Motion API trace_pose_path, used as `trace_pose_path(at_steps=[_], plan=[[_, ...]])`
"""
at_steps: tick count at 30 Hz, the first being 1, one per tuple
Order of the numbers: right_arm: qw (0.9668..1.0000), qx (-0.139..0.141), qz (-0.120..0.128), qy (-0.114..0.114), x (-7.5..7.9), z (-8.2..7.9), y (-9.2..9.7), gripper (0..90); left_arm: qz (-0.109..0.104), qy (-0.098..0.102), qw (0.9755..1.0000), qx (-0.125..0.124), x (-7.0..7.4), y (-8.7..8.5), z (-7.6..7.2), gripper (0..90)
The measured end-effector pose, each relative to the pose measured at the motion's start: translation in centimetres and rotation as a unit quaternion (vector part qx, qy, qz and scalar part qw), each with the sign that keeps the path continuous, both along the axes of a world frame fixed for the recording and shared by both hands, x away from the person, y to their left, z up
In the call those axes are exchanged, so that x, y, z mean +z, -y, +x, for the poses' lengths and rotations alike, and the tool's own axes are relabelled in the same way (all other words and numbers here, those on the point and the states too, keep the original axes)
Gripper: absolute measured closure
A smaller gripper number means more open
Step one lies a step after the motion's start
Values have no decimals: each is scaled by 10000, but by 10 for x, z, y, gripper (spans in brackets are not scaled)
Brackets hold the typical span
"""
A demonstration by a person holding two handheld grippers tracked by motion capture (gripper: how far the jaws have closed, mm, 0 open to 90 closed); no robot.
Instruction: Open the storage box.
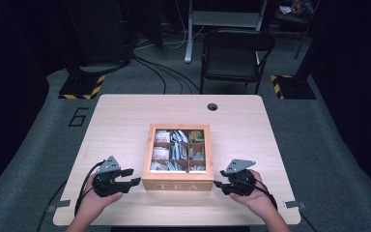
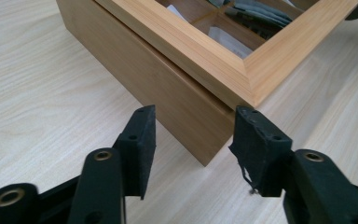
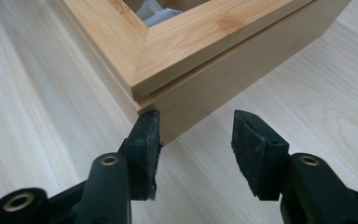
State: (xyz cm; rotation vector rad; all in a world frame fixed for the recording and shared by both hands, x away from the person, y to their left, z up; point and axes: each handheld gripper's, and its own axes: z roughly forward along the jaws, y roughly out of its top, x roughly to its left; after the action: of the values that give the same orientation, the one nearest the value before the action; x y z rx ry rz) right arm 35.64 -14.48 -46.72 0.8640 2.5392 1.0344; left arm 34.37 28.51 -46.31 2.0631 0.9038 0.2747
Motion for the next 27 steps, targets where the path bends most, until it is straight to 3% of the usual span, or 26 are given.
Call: trace_pose_path(at_steps=[7,10,14,18,27], plan=[[9996,64,262,-95,4,-2,4,530,-80,-58,9998,-200,5,-3,-3,509],[9989,146,438,-115,5,-2,5,537,-30,-30,9996,-278,3,2,-3,521],[9987,188,453,-133,5,-1,5,546,-21,-100,9994,-327,-2,8,-3,522],[9974,262,614,-288,5,-1,5,563,6,-114,9992,-371,-4,13,-3,543],[9980,266,536,-213,0,-3,-4,547,-36,-72,9996,-272,-6,21,-4,614]])
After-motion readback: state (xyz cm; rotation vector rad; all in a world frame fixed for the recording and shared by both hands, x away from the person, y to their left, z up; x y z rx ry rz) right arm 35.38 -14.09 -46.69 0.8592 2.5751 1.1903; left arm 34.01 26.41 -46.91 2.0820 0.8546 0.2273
